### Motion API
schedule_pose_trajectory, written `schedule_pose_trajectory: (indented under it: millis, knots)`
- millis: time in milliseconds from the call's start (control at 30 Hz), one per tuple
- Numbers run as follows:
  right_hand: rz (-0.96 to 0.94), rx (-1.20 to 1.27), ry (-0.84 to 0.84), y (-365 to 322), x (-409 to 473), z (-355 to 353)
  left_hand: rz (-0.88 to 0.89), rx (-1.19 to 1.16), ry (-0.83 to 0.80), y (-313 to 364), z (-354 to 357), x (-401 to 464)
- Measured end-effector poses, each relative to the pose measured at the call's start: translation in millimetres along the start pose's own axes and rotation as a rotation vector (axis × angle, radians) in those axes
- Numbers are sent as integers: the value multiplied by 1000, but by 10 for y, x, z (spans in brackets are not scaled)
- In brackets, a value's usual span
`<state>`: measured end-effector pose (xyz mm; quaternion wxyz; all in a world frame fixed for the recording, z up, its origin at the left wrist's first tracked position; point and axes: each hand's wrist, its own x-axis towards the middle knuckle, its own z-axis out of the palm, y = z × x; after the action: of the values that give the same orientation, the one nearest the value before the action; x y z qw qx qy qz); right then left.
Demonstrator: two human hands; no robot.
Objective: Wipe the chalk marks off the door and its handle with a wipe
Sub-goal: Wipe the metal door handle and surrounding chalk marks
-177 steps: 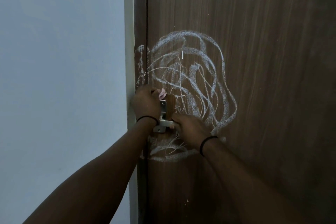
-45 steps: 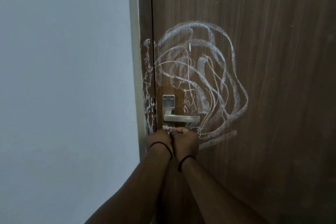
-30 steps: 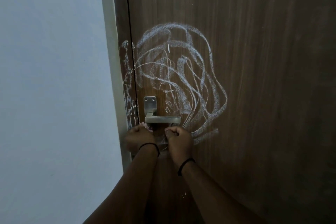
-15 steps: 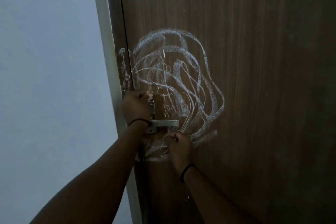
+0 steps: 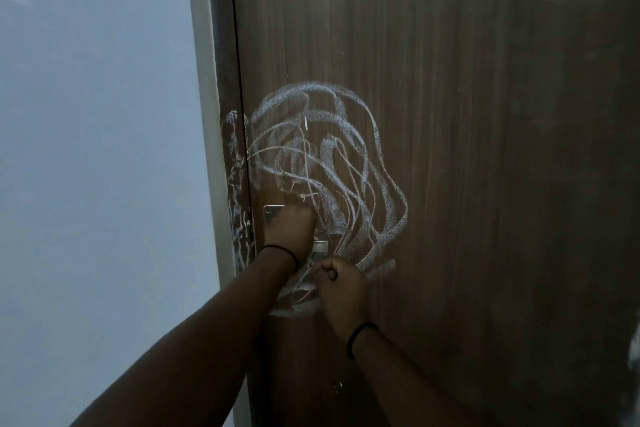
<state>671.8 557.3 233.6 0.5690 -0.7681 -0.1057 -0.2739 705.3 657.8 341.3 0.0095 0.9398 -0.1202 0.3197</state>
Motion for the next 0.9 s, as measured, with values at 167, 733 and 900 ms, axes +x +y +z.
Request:
schedule_pose_trajectory:
  millis: [167, 733, 900]
  knots:
    - [17, 41, 33, 5, 3, -220, -230, -560, 440, -98, -10, -222]
    - [-221, -138, 119, -482, 371, -54, -510, -1048, 220, -395, -146, -420]
    - [-188, -235, 71, -658, 689, 140, -530, -636, 390, -460, 37, -361]
